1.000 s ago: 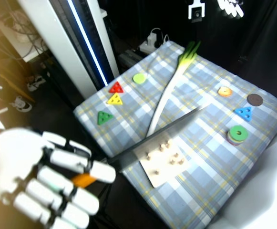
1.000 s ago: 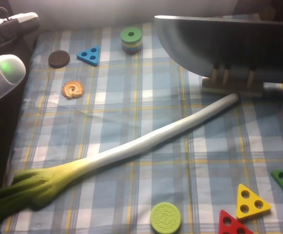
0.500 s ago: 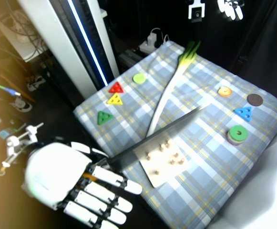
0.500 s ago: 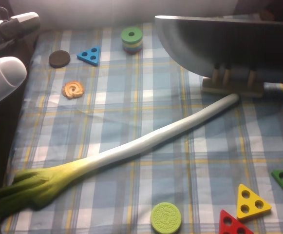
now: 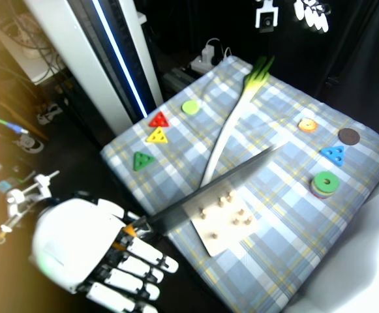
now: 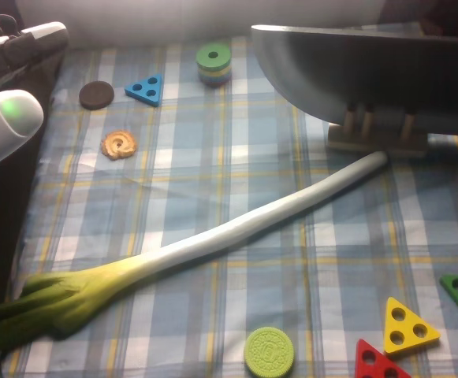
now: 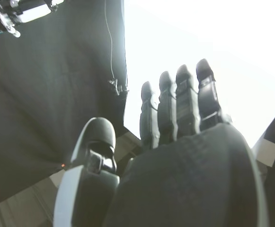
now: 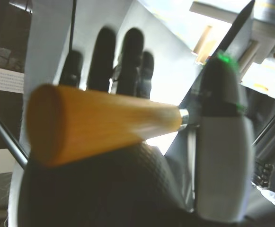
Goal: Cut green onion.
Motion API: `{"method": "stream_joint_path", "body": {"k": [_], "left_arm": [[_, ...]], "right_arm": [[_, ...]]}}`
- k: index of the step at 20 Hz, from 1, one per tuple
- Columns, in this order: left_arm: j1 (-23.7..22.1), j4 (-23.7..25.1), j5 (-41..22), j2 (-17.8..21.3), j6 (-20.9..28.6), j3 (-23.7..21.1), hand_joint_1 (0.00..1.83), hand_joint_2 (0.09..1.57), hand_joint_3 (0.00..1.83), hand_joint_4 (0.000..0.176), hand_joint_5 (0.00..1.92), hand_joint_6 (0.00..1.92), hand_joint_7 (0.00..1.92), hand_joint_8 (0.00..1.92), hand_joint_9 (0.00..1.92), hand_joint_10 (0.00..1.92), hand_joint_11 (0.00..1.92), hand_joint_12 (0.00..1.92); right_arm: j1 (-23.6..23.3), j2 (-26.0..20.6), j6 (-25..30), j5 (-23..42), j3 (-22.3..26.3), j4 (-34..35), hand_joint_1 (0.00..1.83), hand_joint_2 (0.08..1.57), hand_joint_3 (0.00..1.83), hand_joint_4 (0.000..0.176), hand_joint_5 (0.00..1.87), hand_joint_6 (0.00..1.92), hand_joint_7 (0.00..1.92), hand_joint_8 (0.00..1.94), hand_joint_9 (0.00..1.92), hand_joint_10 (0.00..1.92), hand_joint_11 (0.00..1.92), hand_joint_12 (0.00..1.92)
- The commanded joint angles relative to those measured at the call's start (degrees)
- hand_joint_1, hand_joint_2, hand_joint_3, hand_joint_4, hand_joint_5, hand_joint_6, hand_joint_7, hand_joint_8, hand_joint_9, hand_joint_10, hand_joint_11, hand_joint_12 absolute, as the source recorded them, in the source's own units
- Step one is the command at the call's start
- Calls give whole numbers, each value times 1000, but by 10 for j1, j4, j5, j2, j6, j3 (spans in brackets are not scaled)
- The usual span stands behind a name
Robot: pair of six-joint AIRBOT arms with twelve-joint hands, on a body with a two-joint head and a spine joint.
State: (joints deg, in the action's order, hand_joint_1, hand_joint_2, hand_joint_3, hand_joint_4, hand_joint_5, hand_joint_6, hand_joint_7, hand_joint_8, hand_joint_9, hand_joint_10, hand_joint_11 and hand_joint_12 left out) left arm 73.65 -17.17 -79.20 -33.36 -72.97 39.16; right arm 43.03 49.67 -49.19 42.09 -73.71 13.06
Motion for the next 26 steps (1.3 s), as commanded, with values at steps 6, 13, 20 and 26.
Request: {"method": "stream_joint_path", "body": {"k": [6,13,20,26], "left_arm": [[-5,-2,-72,-4,11,4,80,1405,0,52,364,1,328,2,239,5,0,418],[-6,12,-58,-10,11,9,98,1412,2,35,363,4,367,5,298,13,0,616],[-14,25,-20,-17,11,16,27,1435,3,25,372,7,364,2,313,2,0,651],[-19,33,-1,-19,11,18,161,1416,0,4,480,9,471,9,419,17,0,949]], "right_arm": [[-15,1,-1,69,-8,10,613,1215,0,0,1224,122,1474,56,1260,604,798,1504],[-23,8,-1,74,-11,11,500,1213,0,0,1195,1885,1376,1922,1482,1916,1497,1921],[-49,7,-27,76,-5,9,705,1343,8,0,1205,1921,1429,1941,1526,1921,1564,1921],[-100,2,-50,88,8,-28,638,1415,9,0,1229,1921,1438,1941,1539,1921,1574,1921]]}}
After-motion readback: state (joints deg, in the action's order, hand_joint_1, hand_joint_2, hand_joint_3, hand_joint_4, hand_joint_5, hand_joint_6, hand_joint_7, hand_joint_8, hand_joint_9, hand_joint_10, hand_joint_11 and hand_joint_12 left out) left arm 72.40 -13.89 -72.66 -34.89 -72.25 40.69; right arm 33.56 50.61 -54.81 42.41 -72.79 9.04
